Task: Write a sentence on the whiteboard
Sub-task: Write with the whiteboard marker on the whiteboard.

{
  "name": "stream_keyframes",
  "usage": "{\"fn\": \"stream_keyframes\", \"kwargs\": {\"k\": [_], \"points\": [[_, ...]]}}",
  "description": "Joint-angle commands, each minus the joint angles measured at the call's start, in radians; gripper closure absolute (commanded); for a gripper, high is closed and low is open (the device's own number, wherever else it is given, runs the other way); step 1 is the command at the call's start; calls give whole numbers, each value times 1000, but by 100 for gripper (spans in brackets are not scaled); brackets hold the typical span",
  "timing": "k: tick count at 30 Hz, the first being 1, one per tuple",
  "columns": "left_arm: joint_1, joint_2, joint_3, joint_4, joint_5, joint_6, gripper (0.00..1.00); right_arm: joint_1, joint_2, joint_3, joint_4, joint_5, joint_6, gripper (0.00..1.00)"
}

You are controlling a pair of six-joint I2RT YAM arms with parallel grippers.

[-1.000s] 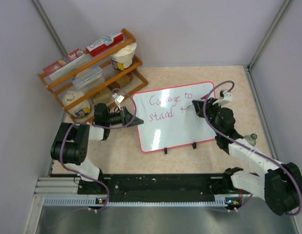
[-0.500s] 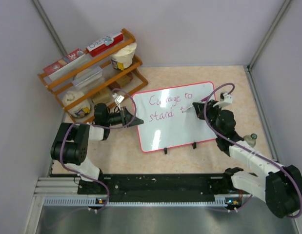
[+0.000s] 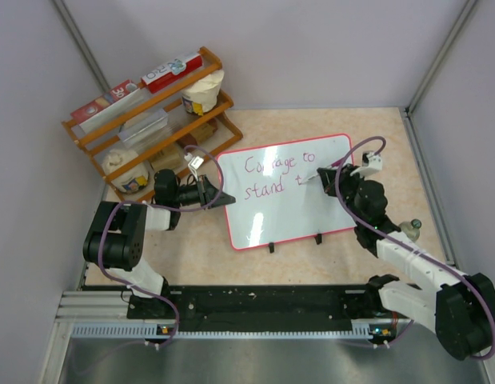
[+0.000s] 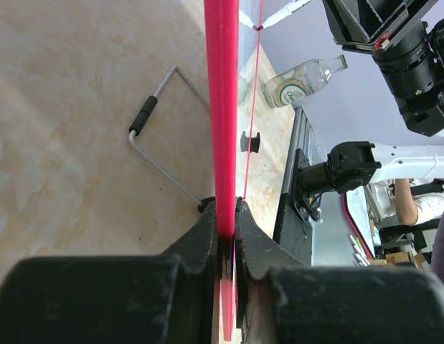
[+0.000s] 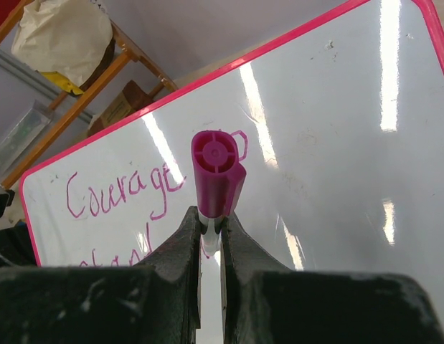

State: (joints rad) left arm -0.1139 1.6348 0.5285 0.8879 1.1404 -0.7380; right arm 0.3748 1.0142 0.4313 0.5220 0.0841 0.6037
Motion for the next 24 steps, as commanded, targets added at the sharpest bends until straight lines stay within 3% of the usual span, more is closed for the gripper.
{"fn": "stream_keyframes", "kwargs": {"k": [1,24], "points": [[-1,2,10,19,-59,66,100,-22,-20,23,-13,26,-27,100],[-1,-1,13,14,-59,71,100,-50,-25,104,-28,22,-28,100]]}}
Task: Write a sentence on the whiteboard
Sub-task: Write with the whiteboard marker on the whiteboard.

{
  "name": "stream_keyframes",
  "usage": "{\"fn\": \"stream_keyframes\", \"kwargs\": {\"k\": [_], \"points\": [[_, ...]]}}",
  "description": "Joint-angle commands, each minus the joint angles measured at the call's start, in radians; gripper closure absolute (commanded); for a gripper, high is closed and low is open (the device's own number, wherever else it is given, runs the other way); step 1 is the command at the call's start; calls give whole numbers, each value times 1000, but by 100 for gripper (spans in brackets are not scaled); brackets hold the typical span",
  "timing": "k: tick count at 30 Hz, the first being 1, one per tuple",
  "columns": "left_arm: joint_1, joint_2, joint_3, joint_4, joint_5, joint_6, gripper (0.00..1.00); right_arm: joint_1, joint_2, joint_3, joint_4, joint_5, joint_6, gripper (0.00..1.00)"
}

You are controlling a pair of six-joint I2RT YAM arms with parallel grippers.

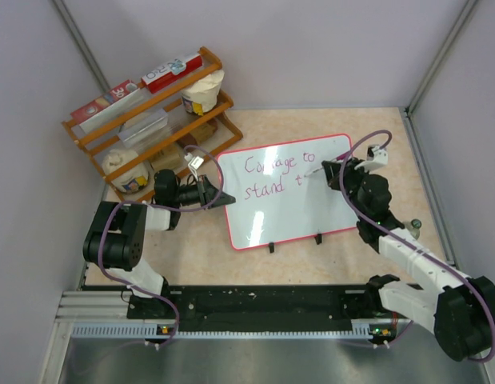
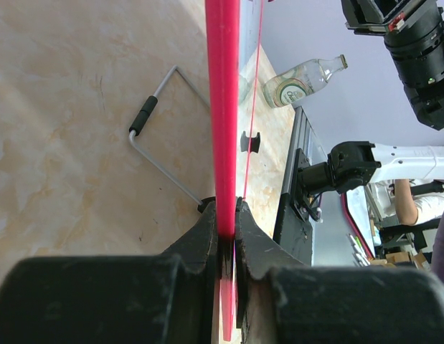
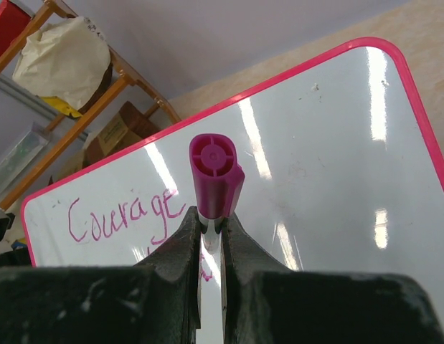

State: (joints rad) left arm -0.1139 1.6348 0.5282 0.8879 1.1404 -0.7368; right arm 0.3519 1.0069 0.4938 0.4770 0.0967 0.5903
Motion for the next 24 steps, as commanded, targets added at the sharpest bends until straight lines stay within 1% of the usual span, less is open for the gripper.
{"fn": "stream_keyframes", "kwargs": {"k": [1,15,24], "points": [[-1,-1,12,14,-59,70,100,-28,-17,40,15,11,-15,100],[-3,-1,13,11,-60,73,100,-31,33,31,32,-17,-9,100],[-1,-1,13,11,-62,70,100,-30,33,20,28,-51,-1,100]]}}
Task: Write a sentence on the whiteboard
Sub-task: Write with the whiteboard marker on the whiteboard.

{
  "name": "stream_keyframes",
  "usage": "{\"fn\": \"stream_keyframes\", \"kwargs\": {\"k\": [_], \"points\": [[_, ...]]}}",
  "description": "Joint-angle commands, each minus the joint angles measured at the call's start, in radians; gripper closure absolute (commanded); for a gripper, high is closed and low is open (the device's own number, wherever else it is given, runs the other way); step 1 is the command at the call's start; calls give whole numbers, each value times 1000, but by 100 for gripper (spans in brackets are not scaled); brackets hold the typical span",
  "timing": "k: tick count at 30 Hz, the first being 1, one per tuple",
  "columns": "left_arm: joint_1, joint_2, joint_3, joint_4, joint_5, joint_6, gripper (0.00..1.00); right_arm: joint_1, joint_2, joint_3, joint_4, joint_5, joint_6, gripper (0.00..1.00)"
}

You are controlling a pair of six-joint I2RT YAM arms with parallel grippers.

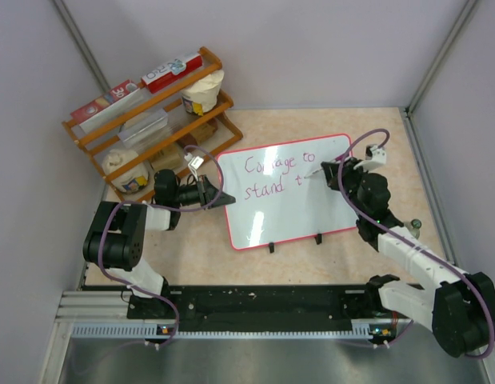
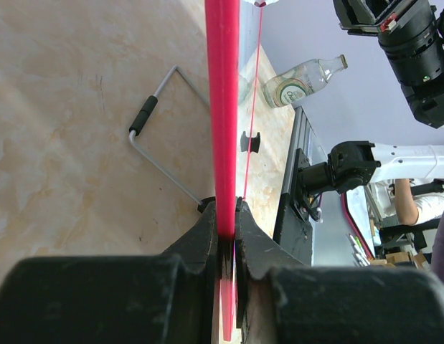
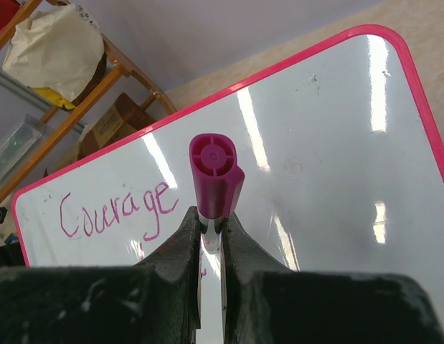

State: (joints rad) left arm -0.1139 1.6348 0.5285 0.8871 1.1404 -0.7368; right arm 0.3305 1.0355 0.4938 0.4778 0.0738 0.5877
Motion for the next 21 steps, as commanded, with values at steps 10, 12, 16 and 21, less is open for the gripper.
{"fn": "stream_keyframes", "kwargs": {"k": [10,12,16,21], "points": [[-3,-1,10,12,-60,71,100,-11,-15,-18,5,-54,6,100],[-1,0,11,12,-62,71,100,-10,-26,-32,2,-52,6,100],[-1,2,11,16,-60,68,100,-10,-37,-46,-5,-48,8,100],[-3,2,10,16,-62,68,100,-10,-42,-49,-13,-22,6,100]]}}
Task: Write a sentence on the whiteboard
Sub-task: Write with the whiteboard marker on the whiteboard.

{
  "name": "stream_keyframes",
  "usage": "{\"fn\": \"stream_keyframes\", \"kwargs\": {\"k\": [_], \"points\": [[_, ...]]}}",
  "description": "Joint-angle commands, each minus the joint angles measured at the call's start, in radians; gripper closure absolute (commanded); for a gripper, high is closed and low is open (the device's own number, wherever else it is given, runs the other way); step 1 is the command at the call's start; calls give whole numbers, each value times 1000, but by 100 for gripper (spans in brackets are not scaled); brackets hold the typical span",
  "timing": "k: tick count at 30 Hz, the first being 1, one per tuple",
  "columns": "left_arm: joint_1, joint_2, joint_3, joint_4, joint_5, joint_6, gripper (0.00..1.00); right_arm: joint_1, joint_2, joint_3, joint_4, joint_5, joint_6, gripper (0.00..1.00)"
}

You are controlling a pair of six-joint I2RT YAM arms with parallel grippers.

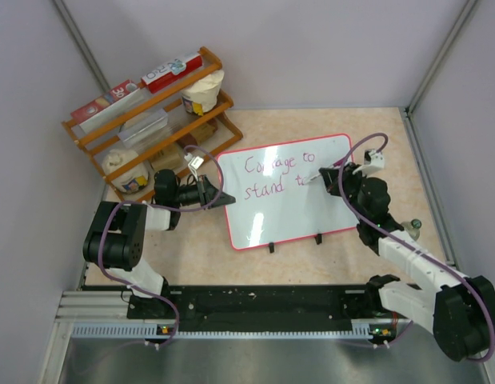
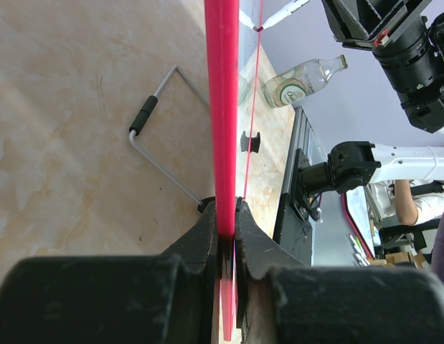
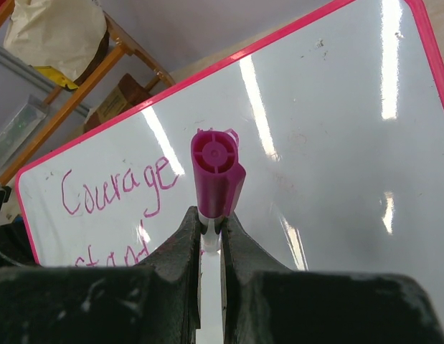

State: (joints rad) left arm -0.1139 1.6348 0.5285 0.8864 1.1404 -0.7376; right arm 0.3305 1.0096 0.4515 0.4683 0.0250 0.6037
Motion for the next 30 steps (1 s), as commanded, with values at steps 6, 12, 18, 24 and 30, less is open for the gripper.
{"fn": "stream_keyframes", "kwargs": {"k": [6,12,18,24,30], "points": [[-3,0,10,19,-60,69,100,-10,-14,16,0,61,-15,100],[-1,0,11,20,-59,67,100,-15,4,52,1,78,-28,100],[-1,0,13,20,-59,67,100,-22,21,69,20,76,-27,100],[-1,2,11,19,-59,69,100,-22,37,85,30,75,-27,100],[-1,0,13,17,-59,70,100,-24,38,84,26,69,-28,100]]}}
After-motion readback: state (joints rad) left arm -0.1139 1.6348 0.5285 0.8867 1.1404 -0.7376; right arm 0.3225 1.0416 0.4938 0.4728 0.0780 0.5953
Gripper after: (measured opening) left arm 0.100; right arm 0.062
